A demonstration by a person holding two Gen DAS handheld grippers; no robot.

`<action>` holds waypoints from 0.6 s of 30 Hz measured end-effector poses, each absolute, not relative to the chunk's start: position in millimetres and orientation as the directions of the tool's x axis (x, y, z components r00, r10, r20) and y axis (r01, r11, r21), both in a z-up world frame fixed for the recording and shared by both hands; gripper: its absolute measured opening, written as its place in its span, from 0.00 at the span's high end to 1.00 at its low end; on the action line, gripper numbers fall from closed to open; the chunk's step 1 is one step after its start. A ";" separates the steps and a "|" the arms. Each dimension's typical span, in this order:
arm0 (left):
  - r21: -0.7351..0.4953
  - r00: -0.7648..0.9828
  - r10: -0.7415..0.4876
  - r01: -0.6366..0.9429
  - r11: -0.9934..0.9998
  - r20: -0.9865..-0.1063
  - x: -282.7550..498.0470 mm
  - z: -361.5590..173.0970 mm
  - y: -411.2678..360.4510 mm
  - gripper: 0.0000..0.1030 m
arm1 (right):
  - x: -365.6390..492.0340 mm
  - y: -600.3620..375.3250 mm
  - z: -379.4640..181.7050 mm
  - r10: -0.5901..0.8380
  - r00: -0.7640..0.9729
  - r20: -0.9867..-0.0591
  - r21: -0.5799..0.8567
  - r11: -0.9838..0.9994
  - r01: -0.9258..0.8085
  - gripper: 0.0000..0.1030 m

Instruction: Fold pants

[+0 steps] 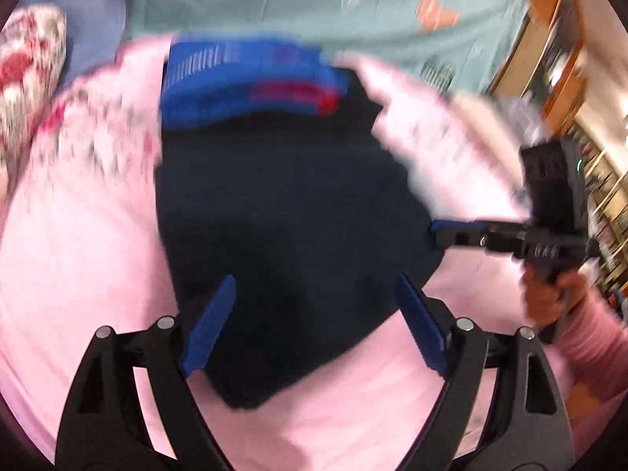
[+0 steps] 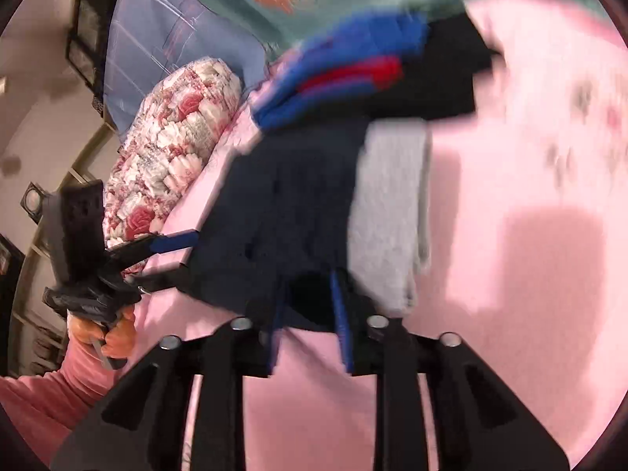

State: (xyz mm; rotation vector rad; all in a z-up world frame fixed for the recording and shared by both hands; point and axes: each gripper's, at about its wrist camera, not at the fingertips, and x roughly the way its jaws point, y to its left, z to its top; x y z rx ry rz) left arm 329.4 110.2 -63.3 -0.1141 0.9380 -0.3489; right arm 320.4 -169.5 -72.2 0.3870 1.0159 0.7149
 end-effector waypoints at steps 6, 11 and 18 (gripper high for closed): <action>-0.119 0.596 -0.211 0.192 0.974 -0.775 309.2 -63.1 97.6 0.15 | 304.1 -167.4 -49.4 0.669 0.368 -0.646 0.553 0.742 -0.378 0.72; -0.087 0.614 -0.121 0.085 0.993 -0.780 291.9 -52.9 97.8 0.06 | 277.8 -161.3 -36.3 0.588 0.430 -0.685 0.445 0.806 -0.391 0.58; -0.101 0.623 -0.063 -0.025 0.995 -0.780 271.7 -47.0 100.1 0.02 | 241.6 -148.2 -21.4 0.443 0.556 -0.703 0.284 0.892 -0.352 0.39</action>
